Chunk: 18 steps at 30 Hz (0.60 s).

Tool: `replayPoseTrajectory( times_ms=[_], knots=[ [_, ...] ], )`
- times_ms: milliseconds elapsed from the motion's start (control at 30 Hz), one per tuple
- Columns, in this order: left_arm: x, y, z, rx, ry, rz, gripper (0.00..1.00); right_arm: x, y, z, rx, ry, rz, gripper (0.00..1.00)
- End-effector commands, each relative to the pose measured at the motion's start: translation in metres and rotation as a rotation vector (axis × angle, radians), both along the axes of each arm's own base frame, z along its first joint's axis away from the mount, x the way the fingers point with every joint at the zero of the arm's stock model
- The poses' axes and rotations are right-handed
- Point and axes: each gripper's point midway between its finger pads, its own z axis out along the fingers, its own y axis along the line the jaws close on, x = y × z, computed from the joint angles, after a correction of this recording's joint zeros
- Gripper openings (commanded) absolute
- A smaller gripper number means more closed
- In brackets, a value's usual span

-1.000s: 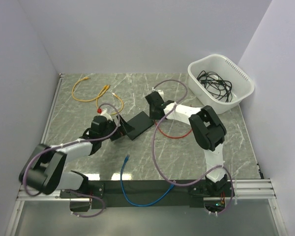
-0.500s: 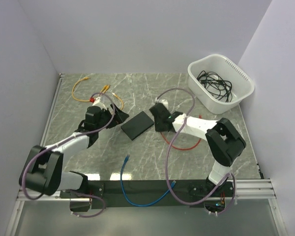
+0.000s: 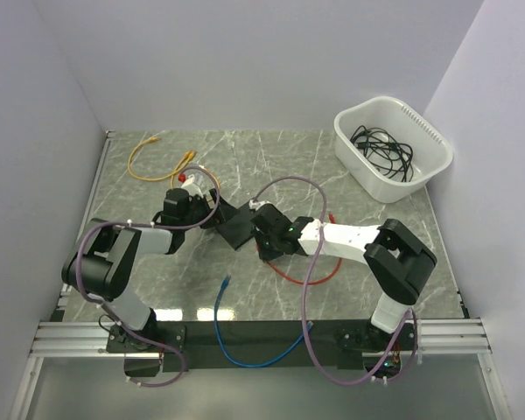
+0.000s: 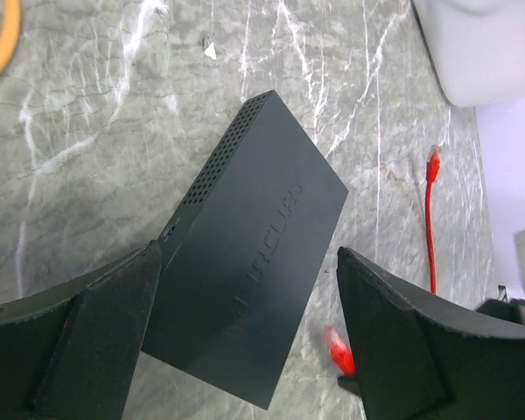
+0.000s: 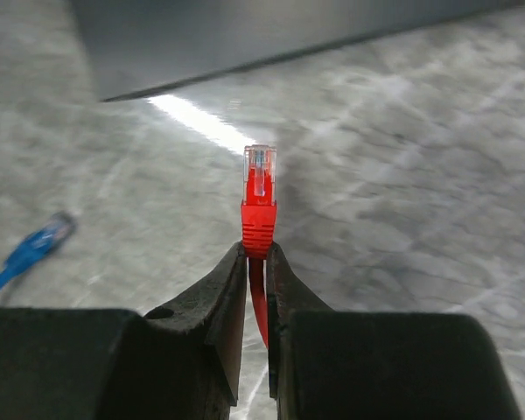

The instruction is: Insert the plug into the switch port

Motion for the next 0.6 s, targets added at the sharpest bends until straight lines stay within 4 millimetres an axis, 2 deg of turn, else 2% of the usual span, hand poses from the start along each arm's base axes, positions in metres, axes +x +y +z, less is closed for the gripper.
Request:
replayPoseTrajectory(
  times_ms=[0, 367, 567],
  knots=[
    [0.007, -0.008, 0.015, -0.036, -0.089, -0.048, 0.86, 0.000, 0.030, 0.019, 0.078, -0.006, 0.090, 0.00],
    [-0.002, -0.010, 0.008, -0.056, -0.076, -0.069, 0.85, -0.020, 0.050, 0.004, 0.045, 0.056, 0.160, 0.00],
    [-0.002, -0.008, 0.002, -0.045, -0.057, -0.058, 0.85, -0.009, 0.055, -0.001, 0.016, 0.034, 0.154, 0.00]
  ],
)
